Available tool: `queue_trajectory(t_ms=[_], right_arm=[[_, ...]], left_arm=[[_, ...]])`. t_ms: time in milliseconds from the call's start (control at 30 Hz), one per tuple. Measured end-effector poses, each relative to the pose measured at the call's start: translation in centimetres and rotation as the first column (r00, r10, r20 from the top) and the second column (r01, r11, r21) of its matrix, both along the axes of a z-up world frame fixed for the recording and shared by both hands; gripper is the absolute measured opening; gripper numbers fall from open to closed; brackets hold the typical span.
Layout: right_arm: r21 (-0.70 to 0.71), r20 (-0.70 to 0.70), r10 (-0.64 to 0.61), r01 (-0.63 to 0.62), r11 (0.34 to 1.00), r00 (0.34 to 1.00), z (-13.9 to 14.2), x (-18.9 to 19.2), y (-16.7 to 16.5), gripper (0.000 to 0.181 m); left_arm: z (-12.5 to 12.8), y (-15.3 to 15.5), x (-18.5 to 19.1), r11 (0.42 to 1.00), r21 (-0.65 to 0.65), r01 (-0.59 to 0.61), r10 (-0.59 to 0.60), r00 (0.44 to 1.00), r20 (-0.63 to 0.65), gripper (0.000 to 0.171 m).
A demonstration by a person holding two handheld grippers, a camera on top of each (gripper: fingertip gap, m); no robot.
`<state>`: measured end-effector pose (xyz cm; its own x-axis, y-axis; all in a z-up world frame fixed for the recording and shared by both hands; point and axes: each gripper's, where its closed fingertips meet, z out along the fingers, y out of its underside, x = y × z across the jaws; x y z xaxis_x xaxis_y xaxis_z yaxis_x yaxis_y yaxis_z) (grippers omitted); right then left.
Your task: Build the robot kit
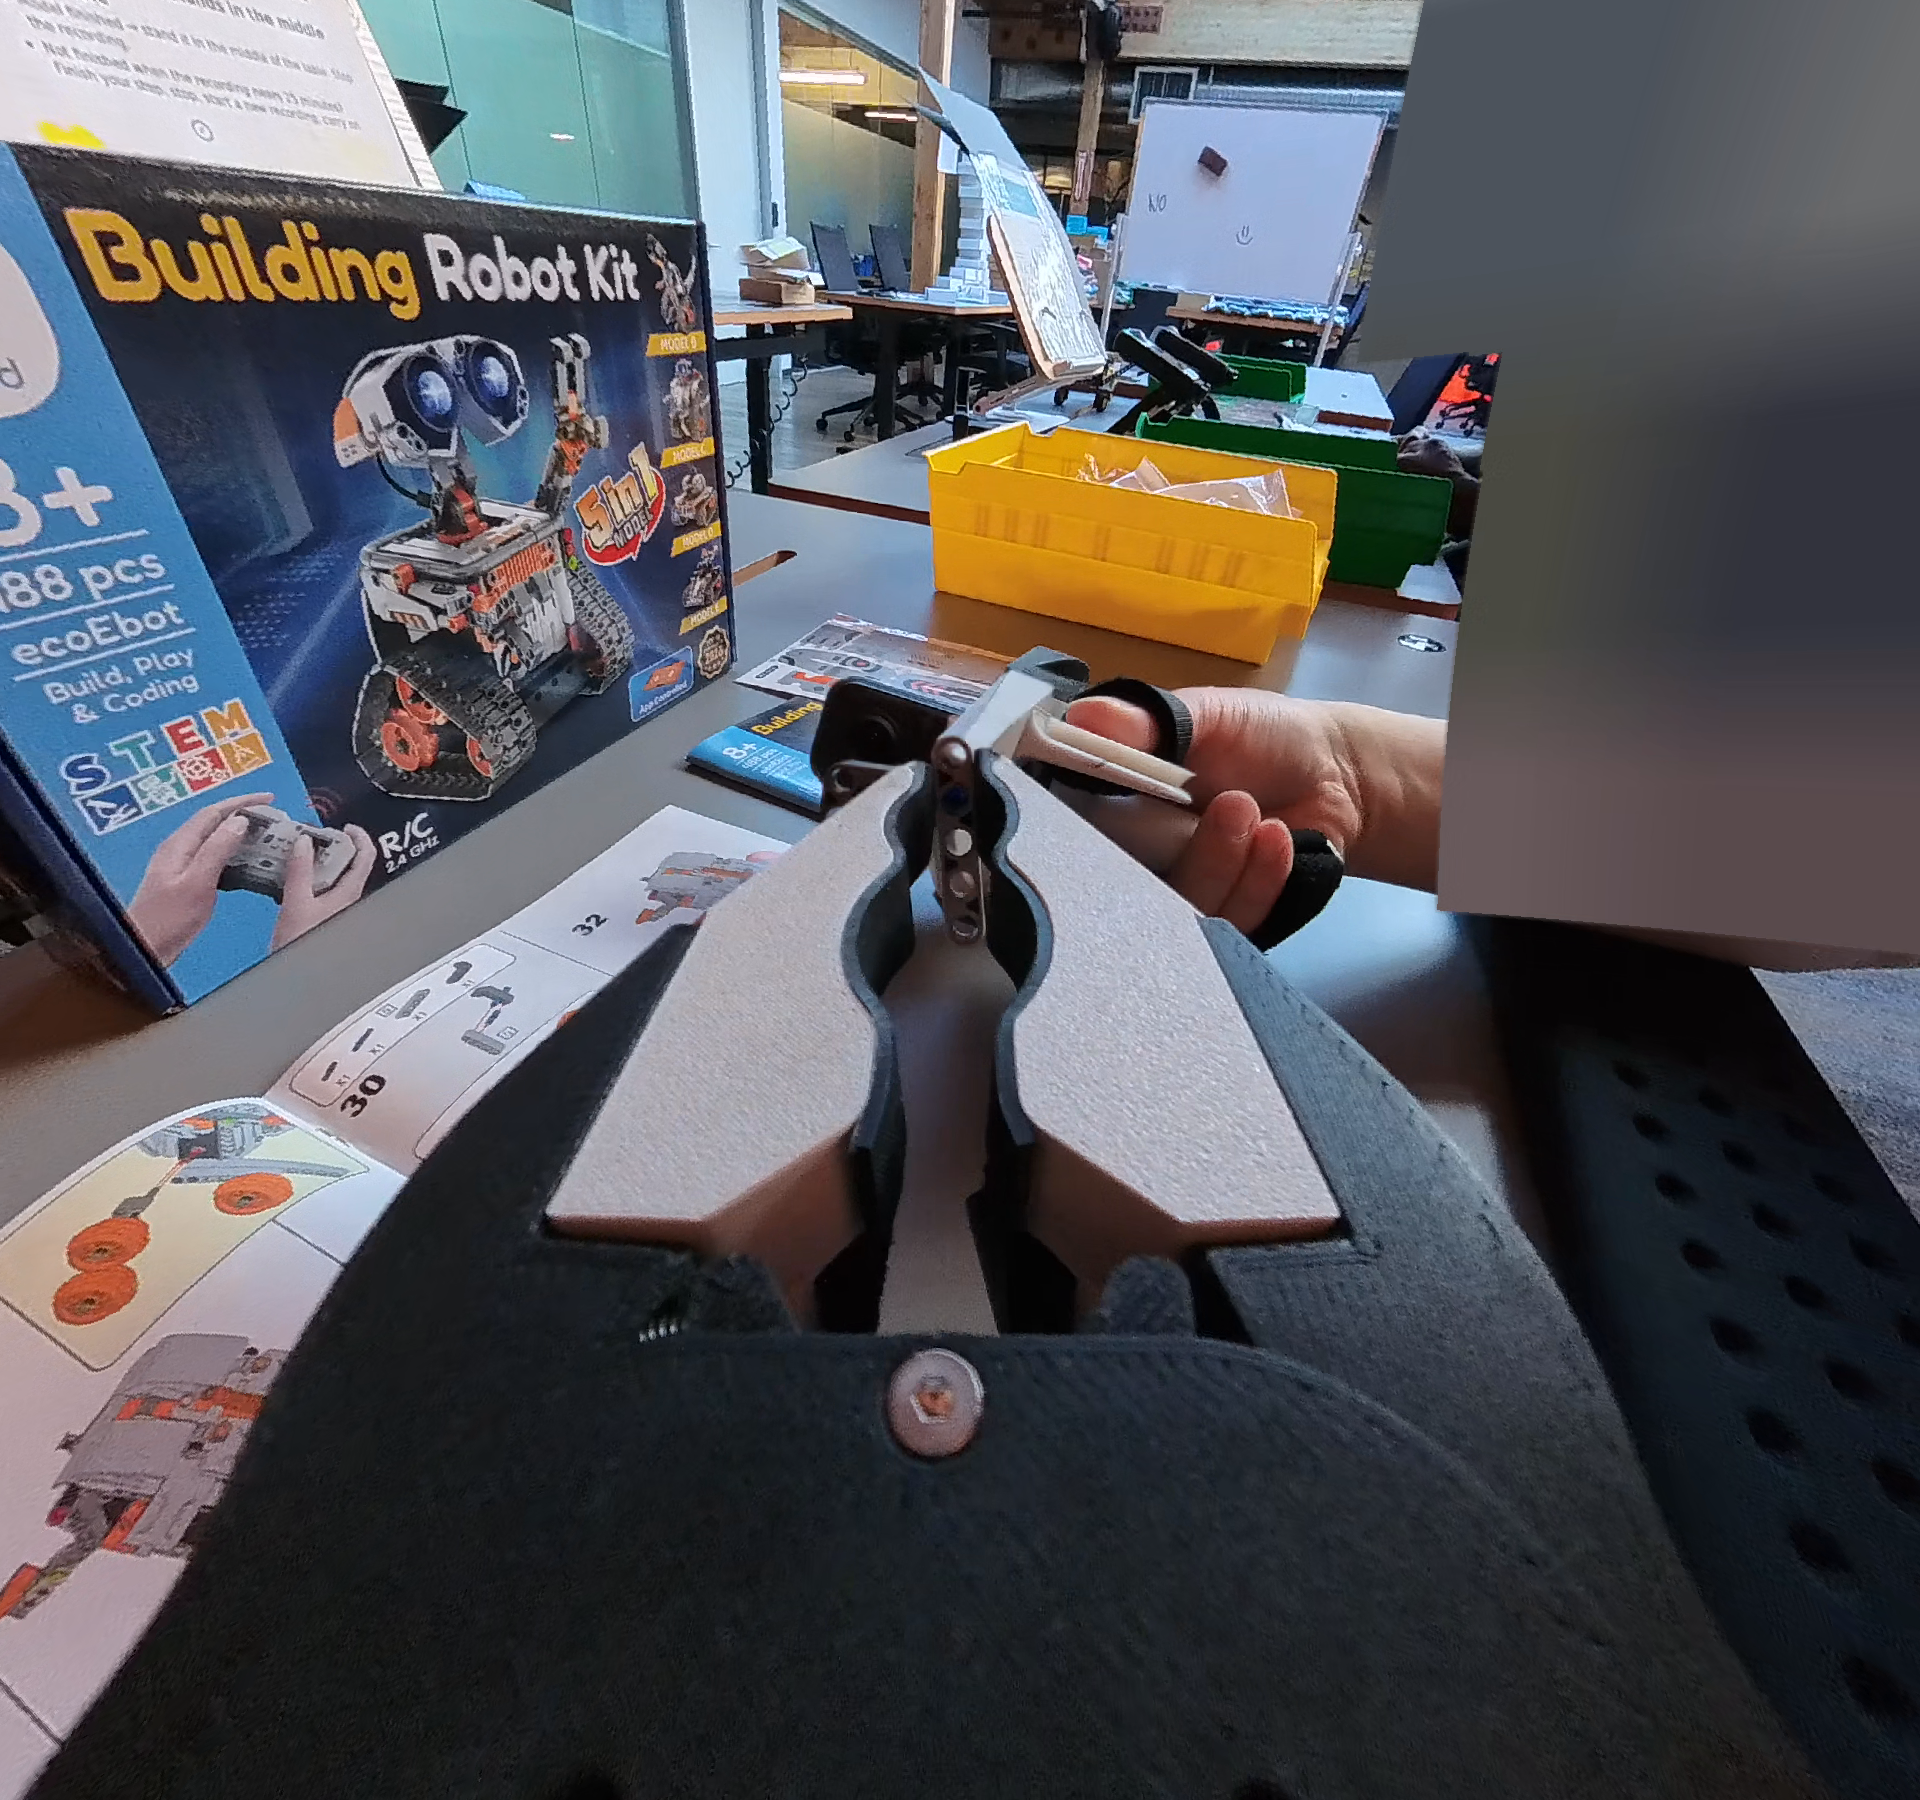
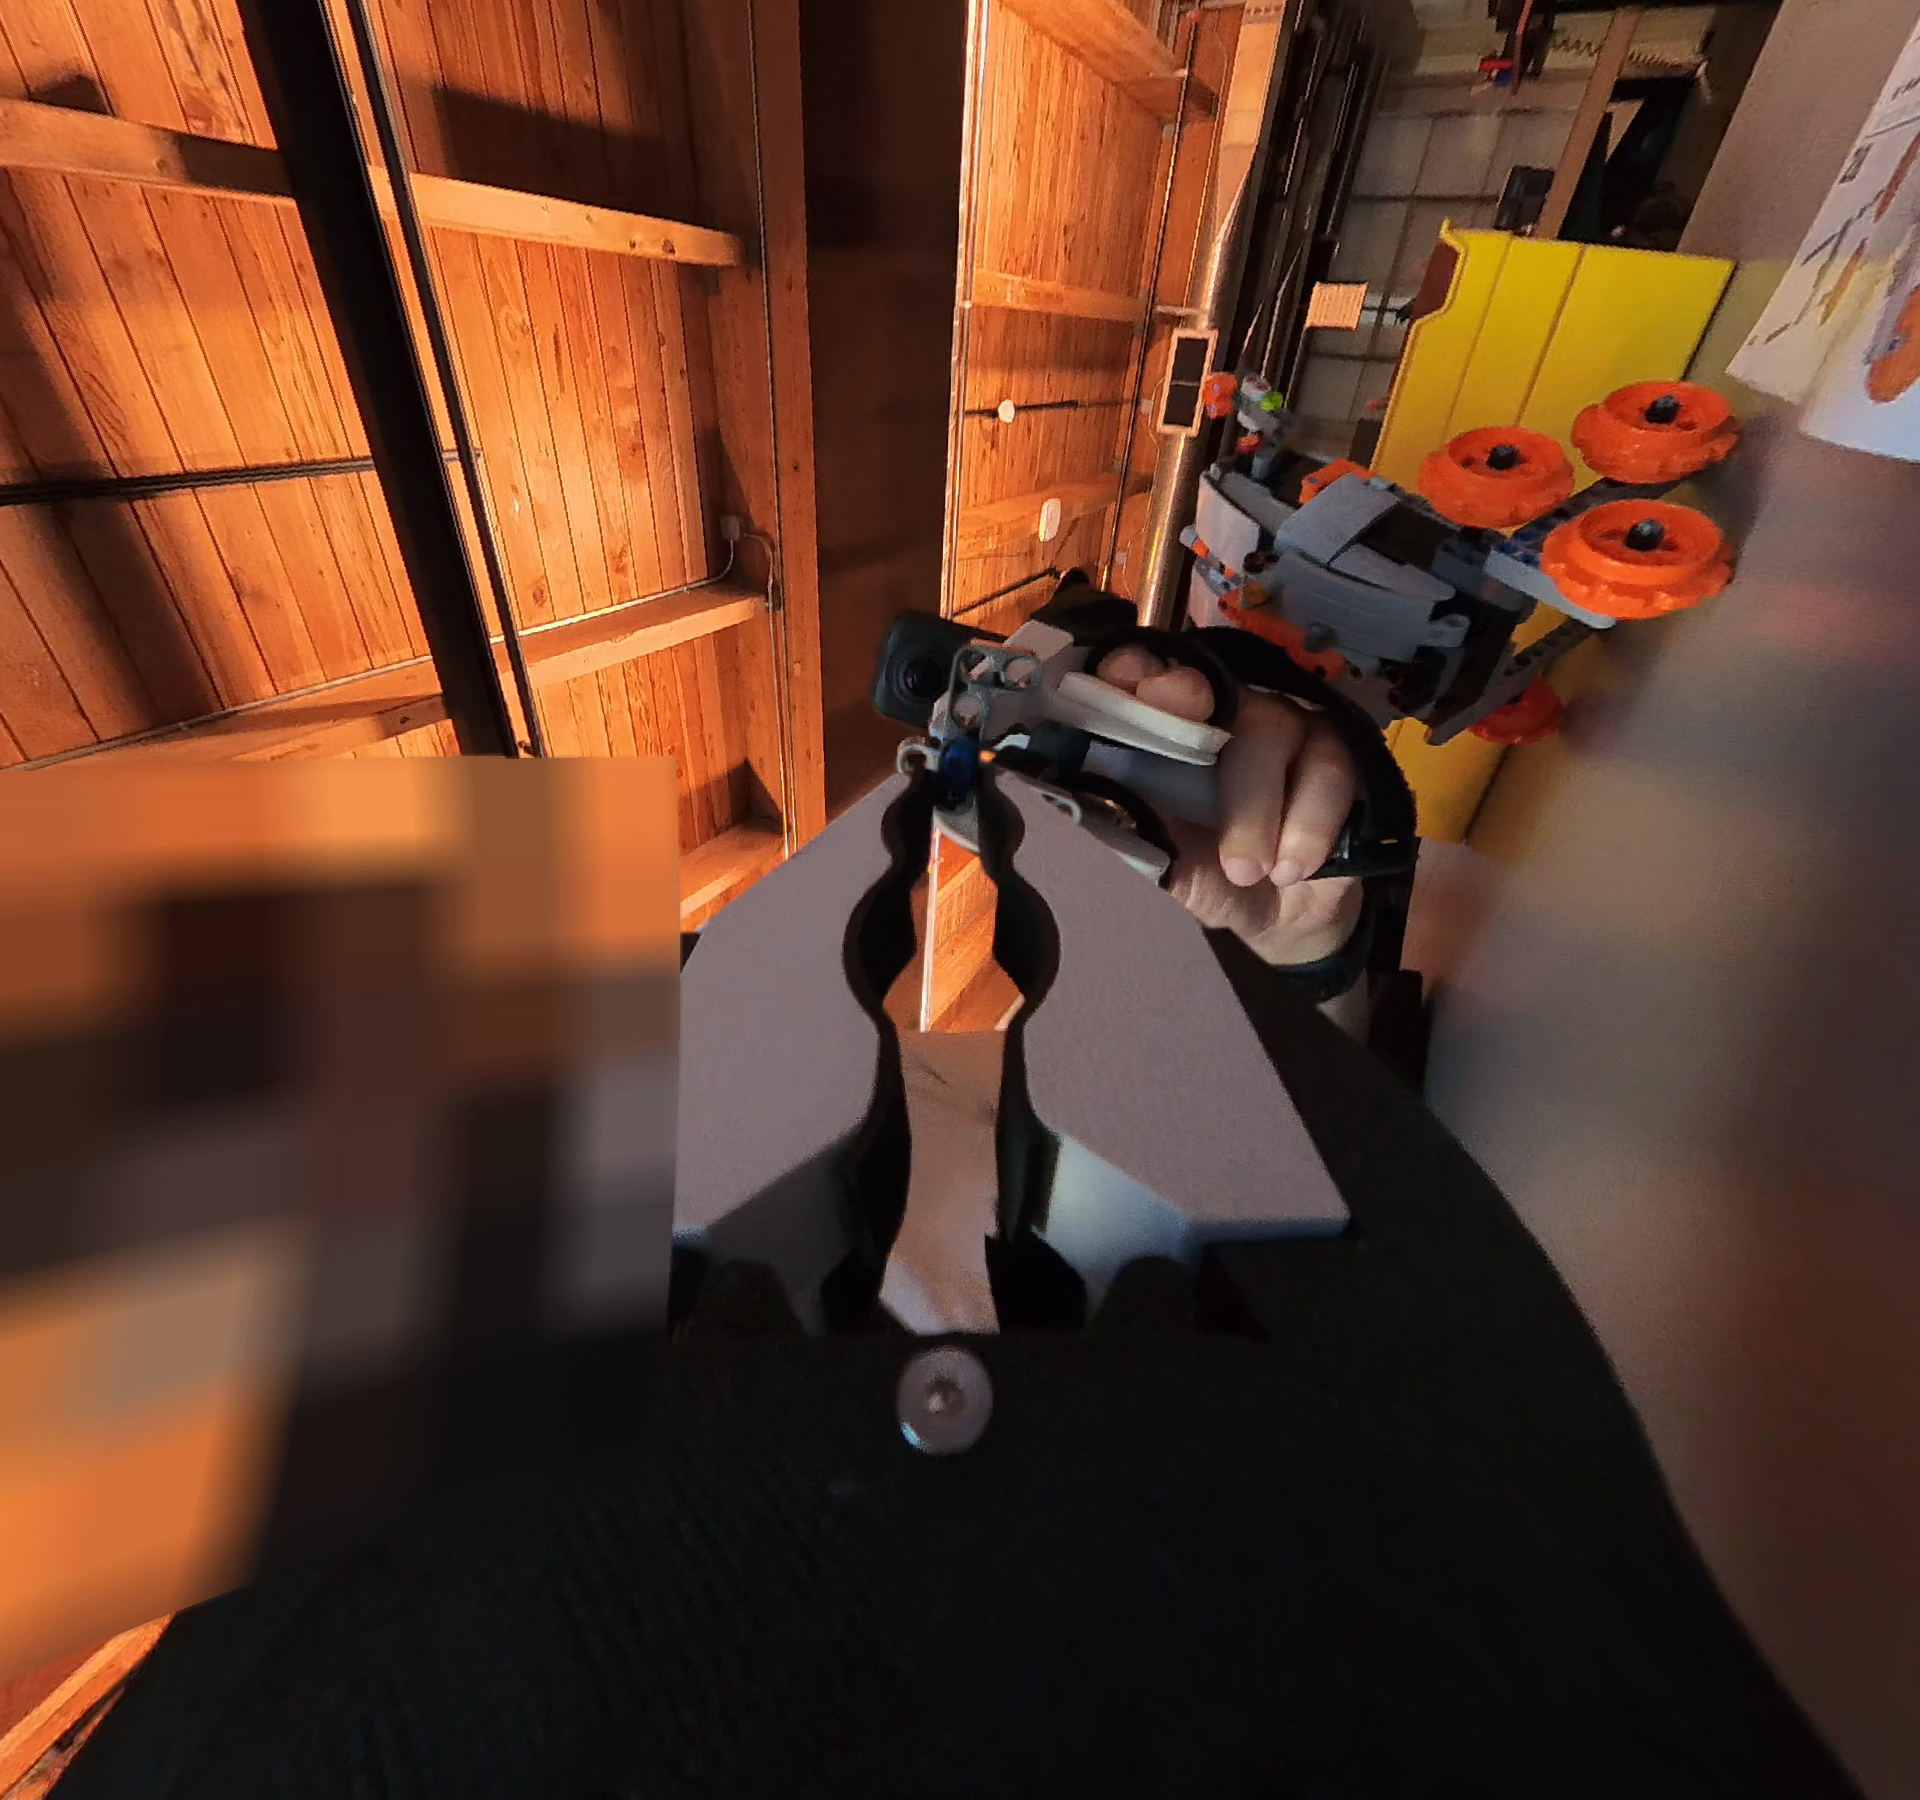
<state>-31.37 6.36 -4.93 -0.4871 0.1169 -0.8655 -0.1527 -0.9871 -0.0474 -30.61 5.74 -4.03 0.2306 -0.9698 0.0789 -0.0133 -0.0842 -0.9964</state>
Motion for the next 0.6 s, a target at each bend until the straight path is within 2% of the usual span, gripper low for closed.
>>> queue_trajectory(t_ms=[233,600], right_arm=[[0.036,-0.003,0.009,-0.008,0.999,1.000,0.6,0.0,-0.4,0.006],[-0.063,-0.167,-0.030,0.020,0.998,0.985,1.6,-0.1,-0.2,0.006]], left_arm=[[0.6,-0.3,0.0,0.998,-0.059,0.037,-0.034,0.998,0.059,0.005],[1.7,-0.2,-0.2,0.999,-0.044,0.011,-0.005,0.991,0.134,0.006]])
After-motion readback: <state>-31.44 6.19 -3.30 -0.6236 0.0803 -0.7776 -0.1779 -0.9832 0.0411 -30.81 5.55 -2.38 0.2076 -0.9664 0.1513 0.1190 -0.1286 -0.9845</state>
